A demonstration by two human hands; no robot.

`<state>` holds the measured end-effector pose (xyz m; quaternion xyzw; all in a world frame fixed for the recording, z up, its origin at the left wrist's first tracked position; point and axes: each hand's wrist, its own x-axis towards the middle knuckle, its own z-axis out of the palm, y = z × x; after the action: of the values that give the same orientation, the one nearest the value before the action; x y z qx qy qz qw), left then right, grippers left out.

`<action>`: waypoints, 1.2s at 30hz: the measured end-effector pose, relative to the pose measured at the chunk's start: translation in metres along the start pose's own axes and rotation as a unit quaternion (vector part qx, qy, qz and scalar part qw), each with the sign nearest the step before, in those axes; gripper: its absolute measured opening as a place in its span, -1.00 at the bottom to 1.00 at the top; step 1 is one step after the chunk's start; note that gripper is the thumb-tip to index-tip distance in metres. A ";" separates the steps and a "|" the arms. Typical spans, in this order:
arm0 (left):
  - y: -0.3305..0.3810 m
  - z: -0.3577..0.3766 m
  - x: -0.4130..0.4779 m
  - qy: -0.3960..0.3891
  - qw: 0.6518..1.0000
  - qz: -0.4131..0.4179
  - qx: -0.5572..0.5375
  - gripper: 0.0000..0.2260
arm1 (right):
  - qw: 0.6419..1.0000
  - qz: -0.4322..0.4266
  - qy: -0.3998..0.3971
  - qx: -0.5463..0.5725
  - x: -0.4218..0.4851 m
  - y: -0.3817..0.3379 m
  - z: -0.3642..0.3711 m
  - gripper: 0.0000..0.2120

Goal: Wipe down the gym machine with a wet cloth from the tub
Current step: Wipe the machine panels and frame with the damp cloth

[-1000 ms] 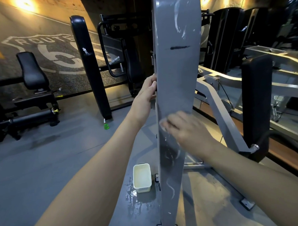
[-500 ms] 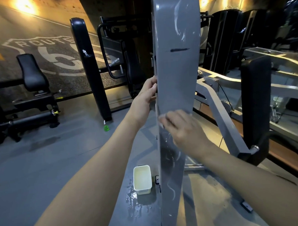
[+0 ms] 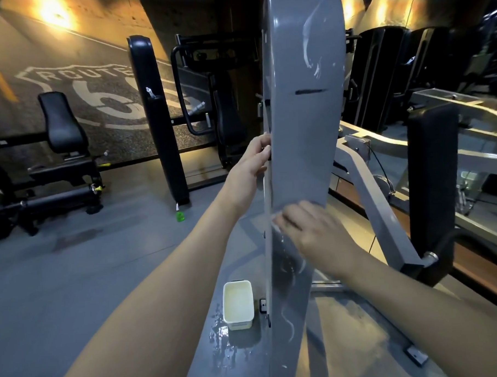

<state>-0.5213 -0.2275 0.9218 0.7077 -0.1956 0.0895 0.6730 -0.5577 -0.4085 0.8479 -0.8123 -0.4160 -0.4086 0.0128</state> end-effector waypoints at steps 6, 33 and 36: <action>-0.005 0.003 -0.001 -0.004 1.000 -0.011 -0.007 -0.67 | 1.000 0.009 -0.019 0.013 -0.015 0.000 -0.002 -0.74; -0.003 0.001 0.000 -0.005 0.999 0.038 -0.007 -0.68 | 0.999 0.050 0.013 0.004 0.005 0.007 -0.010 -0.69; -0.001 0.000 -0.001 -0.002 0.999 0.033 -0.003 -0.67 | 0.997 0.083 -0.003 0.006 0.003 0.008 -0.013 -0.71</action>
<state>-0.5219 -0.2272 0.9203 0.6990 -0.2203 0.1096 0.6715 -0.5599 -0.4167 0.8609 -0.8452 -0.3494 -0.4014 0.0503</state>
